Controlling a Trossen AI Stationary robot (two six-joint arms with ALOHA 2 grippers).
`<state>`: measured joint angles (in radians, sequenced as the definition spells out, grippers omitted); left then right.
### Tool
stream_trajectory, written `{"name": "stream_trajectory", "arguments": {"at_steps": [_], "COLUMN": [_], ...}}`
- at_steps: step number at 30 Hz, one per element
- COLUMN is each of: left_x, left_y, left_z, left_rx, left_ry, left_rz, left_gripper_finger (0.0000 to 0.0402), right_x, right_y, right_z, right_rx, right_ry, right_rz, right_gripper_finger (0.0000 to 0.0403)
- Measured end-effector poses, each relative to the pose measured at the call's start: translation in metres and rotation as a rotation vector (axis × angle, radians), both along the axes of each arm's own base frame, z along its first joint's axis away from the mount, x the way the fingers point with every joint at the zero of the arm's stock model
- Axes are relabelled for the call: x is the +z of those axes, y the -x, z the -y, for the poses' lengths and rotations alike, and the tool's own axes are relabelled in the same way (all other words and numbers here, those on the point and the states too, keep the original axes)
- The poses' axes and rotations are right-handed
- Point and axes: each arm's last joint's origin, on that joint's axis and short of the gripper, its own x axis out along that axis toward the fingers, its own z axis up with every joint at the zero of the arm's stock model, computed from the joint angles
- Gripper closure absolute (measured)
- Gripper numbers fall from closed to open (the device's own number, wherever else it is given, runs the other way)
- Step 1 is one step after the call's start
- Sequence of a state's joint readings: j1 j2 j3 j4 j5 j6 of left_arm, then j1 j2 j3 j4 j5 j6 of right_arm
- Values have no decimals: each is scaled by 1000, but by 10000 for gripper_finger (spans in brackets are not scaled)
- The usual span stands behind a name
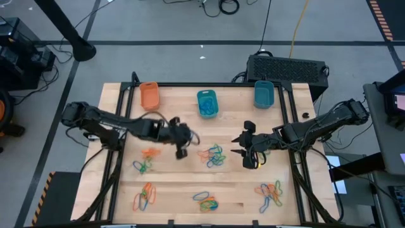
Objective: Sort rubber bands into baskets
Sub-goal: Put the blue rubber band into the light blue bin
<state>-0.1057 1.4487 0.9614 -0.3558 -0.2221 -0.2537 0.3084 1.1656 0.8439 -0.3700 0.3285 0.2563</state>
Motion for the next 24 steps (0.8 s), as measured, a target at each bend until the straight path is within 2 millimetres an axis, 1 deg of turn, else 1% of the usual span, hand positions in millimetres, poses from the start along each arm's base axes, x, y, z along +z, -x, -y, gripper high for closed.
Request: {"name": "stream_trajectory", "arguments": {"at_steps": [2,4,6,10,13,17,21,24], "left_x": [2,2,7,13,14,4,-15,-21], "left_y": [-6,-9,-14,-16,-18,-24,-30,-34], "left_z": [-16,-31,-47,-80,-103,-127,-146,-158], "left_rx": [28,58,90,172,200,199,216,227], "left_ry": [-20,-41,-64,-76,-50,10,59,82], "left_rz": [44,65,133,224,278,322,320,357], "left_gripper_finger": [400,400,400,400,400,400,400,400], "right_x": [0,1,2,3,4,4,4,4], "right_y": [0,0,0,0,1,0,0,0], "right_z": [1,4,8,13,17,20,23,25], "right_rx": [-29,-92,-158,-260,-325,-357,-361,-370], "right_ry": [43,96,160,267,314,330,328,329], "right_rz": [7,21,33,52,62,64,56,54], "right_gripper_finger": [232,232,232,232,232,232,232,232]}}
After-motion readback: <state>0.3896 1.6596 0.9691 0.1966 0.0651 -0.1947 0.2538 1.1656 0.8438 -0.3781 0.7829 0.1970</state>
